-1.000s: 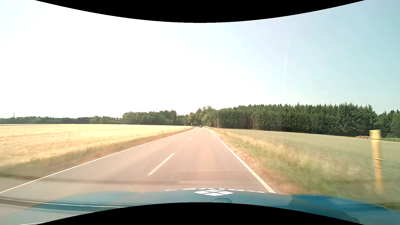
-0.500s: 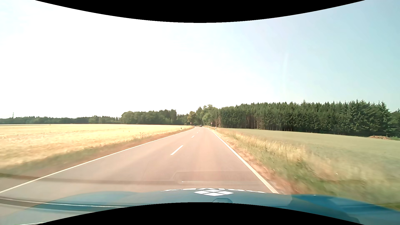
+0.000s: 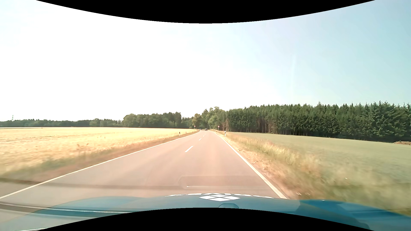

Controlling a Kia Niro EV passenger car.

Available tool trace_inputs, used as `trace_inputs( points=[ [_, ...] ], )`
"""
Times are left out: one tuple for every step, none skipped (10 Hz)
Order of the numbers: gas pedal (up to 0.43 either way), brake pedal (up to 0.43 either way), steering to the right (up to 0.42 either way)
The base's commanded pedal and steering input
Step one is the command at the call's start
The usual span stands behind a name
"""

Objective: Follow the waypoints while adhering to traffic rules and regulations

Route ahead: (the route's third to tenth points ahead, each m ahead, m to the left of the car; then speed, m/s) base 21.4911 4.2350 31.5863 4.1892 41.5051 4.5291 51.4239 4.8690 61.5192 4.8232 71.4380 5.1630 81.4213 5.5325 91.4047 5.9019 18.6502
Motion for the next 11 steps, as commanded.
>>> trace_inputs(
  points=[
    [0.169,0.0,-0.002],
    [0.169,0.0,-0.002],
    [0.169,0.0,-0.002],
    [0.169,0.0,-0.001],
    [0.15,0.0,-0.001],
    [0.15,0.0,-0.001],
    [0.15,0.0,-0.001],
    [0.15,0.0,-0.001],
    [0.15,0.0,-0.001],
    [0.15,0.0,-0.001],
    [0.138,0.0,-0.001]
  ],
)
